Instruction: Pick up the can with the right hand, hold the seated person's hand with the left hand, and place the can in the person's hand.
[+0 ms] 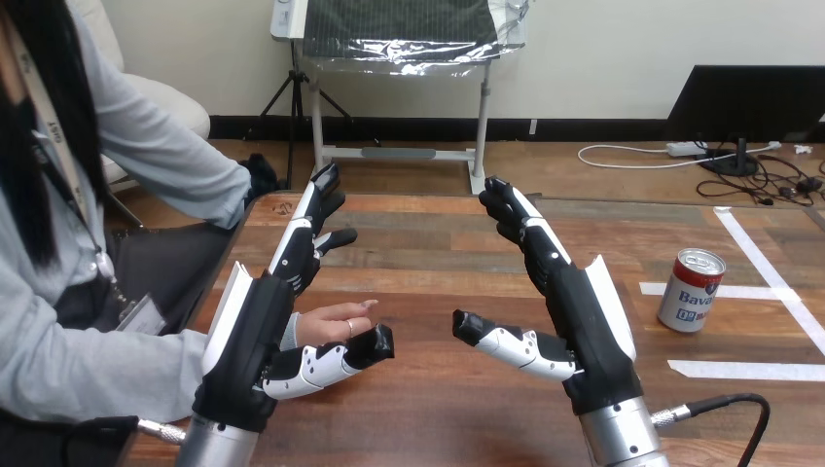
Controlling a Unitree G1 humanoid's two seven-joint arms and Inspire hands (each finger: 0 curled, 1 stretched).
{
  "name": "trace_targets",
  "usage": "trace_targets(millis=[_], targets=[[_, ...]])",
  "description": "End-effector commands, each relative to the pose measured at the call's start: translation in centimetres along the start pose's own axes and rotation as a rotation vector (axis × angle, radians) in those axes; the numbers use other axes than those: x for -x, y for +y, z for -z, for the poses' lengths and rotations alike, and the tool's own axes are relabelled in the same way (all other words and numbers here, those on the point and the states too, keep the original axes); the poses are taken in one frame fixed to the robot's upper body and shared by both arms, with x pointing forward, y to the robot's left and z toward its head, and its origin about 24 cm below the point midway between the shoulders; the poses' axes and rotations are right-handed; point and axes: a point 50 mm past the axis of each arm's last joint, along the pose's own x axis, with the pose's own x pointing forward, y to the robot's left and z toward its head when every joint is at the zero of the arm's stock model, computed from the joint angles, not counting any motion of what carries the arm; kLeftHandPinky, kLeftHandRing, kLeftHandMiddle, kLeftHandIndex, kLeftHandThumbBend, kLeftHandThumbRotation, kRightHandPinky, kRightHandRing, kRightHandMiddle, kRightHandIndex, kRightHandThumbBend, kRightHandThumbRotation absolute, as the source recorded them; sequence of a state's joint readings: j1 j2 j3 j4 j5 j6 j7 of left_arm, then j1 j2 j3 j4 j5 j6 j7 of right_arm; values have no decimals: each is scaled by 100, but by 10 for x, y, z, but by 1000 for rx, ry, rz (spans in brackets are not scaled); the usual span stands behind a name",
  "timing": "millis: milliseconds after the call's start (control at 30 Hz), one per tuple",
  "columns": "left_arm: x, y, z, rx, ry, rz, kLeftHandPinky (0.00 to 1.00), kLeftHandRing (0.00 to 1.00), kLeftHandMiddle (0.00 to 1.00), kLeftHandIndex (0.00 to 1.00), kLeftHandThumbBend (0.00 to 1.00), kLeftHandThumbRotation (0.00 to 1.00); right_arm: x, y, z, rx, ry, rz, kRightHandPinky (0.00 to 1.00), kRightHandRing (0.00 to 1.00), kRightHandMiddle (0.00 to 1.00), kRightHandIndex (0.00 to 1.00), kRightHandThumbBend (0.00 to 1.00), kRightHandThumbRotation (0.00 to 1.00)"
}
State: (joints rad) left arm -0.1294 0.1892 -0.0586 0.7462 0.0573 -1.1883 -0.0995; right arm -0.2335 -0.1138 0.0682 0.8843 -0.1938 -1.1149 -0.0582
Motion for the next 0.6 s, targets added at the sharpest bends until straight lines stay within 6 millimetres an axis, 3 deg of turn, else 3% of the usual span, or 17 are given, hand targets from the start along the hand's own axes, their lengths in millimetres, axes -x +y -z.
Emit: trace_targets(millis=[0, 567], targets=[[-15, 5, -6, -11, -58, -14, 84, 97, 100, 99, 100, 66, -24, -6, -12, 4, -103, 24, 94, 94, 91, 93, 100, 58], [-16, 6, -6, -26, -60, -20, 86, 96, 100, 99, 100, 67, -25, -8, -13, 2, -104, 29, 95, 95, 90, 93, 100, 58]])
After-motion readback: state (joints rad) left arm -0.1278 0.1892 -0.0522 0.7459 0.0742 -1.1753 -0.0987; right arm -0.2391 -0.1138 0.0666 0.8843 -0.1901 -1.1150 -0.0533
